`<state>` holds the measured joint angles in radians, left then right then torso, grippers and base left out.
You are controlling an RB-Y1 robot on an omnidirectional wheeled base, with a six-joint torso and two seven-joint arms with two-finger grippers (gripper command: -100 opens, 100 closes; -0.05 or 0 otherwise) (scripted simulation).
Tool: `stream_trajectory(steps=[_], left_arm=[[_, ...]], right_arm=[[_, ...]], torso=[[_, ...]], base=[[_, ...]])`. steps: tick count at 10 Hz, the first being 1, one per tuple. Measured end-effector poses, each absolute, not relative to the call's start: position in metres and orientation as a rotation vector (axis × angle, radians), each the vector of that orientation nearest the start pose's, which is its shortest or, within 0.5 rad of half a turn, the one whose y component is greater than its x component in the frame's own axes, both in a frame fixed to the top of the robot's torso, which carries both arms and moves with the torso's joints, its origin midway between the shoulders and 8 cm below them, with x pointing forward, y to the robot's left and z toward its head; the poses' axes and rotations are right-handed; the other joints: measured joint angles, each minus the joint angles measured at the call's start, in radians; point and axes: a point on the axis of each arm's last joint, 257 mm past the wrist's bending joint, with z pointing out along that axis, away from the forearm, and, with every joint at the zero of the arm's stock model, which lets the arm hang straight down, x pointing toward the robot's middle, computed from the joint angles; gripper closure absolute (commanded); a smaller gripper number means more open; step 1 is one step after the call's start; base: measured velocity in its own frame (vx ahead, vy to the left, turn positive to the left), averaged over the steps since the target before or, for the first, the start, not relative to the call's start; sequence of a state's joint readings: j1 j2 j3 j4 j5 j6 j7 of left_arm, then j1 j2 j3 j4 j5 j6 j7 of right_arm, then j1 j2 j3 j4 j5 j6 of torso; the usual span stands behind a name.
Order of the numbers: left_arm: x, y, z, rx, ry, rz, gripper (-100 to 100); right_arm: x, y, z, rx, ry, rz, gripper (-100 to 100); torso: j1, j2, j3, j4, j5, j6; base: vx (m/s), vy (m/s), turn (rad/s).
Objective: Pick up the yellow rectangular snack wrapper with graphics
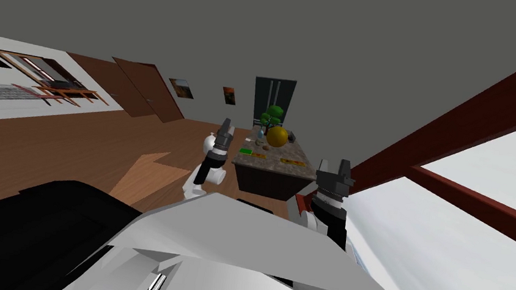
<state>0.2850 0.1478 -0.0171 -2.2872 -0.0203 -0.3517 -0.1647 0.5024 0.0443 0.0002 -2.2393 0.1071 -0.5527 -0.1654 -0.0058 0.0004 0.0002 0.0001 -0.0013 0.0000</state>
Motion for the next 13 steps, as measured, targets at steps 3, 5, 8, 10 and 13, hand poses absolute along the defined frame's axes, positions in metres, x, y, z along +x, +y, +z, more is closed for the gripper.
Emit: stream_trajectory(steps=[3,5,8,10,13], left_arm=[[0.401,0.238,0.063,-0.442,0.789,-1.187,-100],[0.412,0.237,0.059,-0.458,0.82,-1.17,-100],[0.435,0.242,0.051,-0.49,0.875,-1.134,-100],[0.449,0.246,0.044,-0.515,0.906,-1.113,-100],[0.466,0.255,0.036,-0.553,0.951,-1.079,-100]], right_arm=[[0.345,-0.27,0.015,0.676,0.593,1.393,0],[0.345,-0.27,0.015,0.676,0.593,1.393,0],[0.345,-0.27,0.015,0.676,0.593,1.393,0],[0.345,-0.27,0.015,0.676,0.593,1.393,0],[0.345,-0.27,0.015,0.676,0.593,1.393,0]], torso=[[0.001,-0.001,-0.001,0.0,0.0,0.0],[0.002,-0.001,-0.001,0.0,0.0,0.0],[0.0,-0.001,0.0,0.0,0.0,0.0],[0.002,-0.002,-0.001,0.0,0.0,0.0],[0.002,-0.002,-0.001,0.0,0.0,0.0]], base=[[0.001,-0.067,0.041],[-0.005,-0.066,0.06],[-0.005,-0.074,0.041],[-0.003,-0.066,0.052],[0.002,-0.054,0.037]])
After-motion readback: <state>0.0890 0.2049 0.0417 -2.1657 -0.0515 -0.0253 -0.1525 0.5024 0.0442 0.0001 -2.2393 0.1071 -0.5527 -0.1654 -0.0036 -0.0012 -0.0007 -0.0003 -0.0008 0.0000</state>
